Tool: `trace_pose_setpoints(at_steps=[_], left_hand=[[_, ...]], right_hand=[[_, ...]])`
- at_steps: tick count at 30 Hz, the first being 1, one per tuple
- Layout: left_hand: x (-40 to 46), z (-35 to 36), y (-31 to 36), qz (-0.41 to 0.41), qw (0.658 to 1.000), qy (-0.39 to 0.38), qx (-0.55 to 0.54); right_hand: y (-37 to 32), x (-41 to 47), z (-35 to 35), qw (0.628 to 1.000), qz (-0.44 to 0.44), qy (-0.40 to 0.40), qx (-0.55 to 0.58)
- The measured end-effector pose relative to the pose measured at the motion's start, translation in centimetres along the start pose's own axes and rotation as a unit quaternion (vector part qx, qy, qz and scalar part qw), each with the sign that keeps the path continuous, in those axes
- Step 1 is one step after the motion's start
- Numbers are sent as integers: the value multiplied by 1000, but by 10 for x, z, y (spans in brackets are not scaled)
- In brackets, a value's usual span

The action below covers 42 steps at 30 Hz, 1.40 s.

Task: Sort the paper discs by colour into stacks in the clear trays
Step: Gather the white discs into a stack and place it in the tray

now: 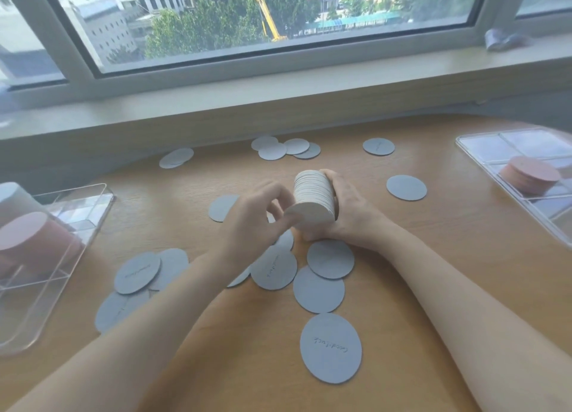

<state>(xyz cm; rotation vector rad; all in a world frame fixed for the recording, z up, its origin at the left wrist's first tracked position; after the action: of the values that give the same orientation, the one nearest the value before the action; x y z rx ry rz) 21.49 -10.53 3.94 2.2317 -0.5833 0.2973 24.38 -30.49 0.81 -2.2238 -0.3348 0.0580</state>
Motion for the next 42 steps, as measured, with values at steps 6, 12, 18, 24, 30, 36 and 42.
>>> trace_pose_setpoints(at_steps=[6,12,18,24,30,36,42], left_hand=[[5,17,-9,-24,999,14,36],[23,5,-17,-65,996,-26,-51],[90,-7,-60,-117,991,39,56],[154,-1,-114,-190,961,-34,200],[190,-1,-131,-249,929,-122,245],[207,-4,-132,-269,914,-144,266],[194,-13,-134,-289,937,-140,135]], right_hand=[[0,1,1,1000,-18,2,-5],[1,1,1,1000,-26,12,-2],[0,1,2,1000,-24,10,-1],[-1,1,1,999,-32,12,2],[-1,1,-1,999,-45,19,-5],[1,3,0,999,-46,20,-13],[1,4,0,999,-42,16,-17]])
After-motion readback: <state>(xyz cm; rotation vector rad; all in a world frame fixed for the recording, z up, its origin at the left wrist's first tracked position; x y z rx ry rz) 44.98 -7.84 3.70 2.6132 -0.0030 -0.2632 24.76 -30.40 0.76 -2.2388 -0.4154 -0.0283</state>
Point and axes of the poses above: each hand's wrist, its own x-axis towards the middle knuckle, its own z-axis out of the palm, y = z × x, the point moved 2 cm from there along x, towards the middle knuckle, and after that the axes turned 1 degree about x, right-handed, at the moved point
